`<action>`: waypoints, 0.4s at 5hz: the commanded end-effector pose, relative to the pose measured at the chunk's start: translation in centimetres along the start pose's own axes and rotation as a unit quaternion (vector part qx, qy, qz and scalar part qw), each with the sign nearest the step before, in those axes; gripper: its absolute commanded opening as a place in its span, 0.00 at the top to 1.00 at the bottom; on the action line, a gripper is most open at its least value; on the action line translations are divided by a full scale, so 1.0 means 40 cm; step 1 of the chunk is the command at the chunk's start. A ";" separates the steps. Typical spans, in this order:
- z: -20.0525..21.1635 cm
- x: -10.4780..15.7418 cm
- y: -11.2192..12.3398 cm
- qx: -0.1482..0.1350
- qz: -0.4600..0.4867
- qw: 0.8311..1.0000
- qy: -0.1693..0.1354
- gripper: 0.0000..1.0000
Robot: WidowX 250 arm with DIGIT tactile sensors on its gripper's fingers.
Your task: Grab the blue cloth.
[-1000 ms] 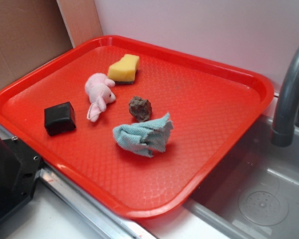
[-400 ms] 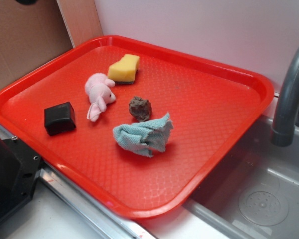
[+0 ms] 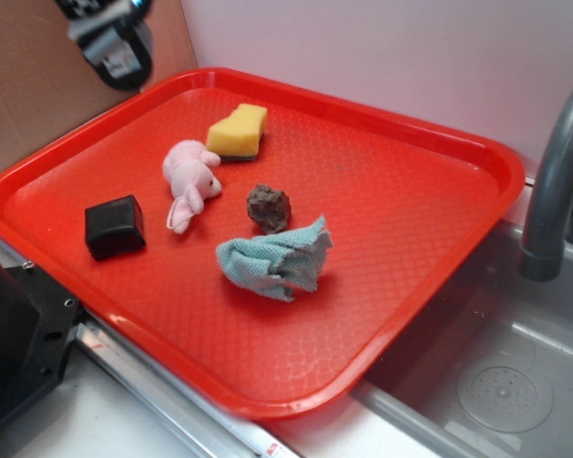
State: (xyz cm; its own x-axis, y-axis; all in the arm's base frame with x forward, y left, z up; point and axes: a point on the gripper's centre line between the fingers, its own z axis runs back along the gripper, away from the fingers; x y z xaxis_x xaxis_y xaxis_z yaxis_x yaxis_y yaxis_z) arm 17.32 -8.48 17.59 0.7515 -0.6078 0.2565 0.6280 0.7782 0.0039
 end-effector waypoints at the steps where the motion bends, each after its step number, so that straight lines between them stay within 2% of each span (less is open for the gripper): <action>1: -0.126 0.046 -0.053 -0.035 -0.103 0.994 0.006 0.00; 2: -0.214 0.042 -0.064 -0.042 -0.137 0.988 0.052 0.00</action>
State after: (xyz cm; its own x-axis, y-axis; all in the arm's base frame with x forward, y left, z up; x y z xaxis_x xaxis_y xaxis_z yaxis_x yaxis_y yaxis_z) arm 19.40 -12.07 8.69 0.5863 -0.8017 0.1159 0.8094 0.5858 -0.0418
